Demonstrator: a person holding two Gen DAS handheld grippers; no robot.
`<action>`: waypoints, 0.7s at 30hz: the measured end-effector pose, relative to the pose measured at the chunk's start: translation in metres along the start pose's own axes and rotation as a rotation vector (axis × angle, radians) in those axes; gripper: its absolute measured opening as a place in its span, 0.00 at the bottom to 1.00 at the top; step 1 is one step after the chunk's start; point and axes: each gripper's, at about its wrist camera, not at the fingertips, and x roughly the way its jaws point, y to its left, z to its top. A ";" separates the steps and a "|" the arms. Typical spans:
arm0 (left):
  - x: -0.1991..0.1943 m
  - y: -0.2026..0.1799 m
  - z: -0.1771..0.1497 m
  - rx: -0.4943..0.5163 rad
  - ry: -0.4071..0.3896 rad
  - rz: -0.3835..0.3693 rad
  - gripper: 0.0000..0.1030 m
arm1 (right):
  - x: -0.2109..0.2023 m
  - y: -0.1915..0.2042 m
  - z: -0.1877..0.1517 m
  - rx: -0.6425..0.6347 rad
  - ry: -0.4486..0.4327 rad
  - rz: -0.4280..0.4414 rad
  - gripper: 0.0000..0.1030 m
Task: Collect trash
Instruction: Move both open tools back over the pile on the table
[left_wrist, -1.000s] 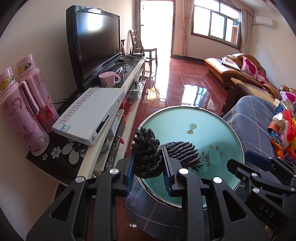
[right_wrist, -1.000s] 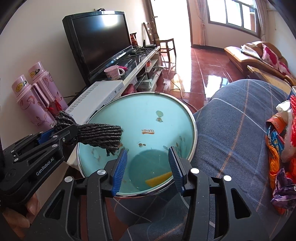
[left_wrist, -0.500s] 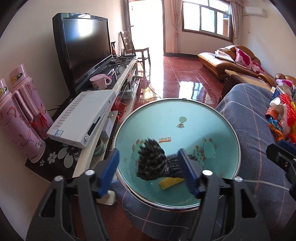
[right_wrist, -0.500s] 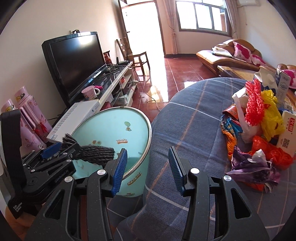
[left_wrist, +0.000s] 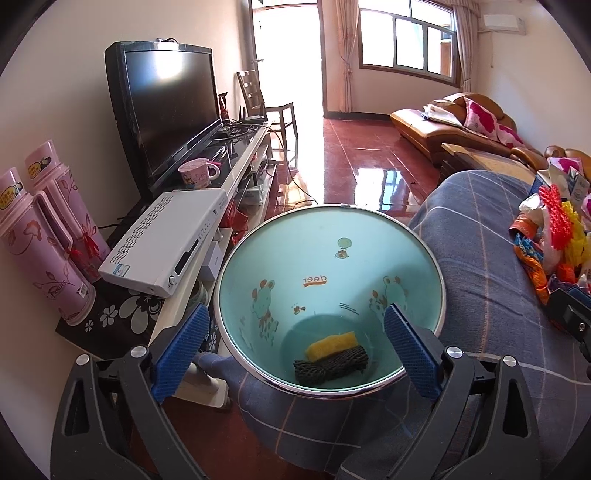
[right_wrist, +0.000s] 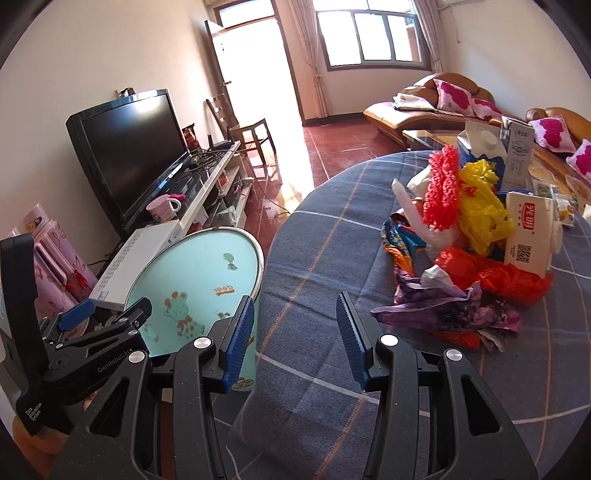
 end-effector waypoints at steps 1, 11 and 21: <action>-0.003 -0.002 0.000 0.002 -0.005 -0.004 0.94 | -0.003 -0.004 0.000 0.009 -0.006 -0.008 0.46; -0.029 -0.024 -0.004 0.042 -0.026 -0.050 0.94 | -0.039 -0.040 -0.008 0.084 -0.074 -0.108 0.56; -0.035 -0.055 -0.016 0.088 0.004 -0.152 0.94 | -0.060 -0.097 -0.029 0.179 -0.077 -0.210 0.56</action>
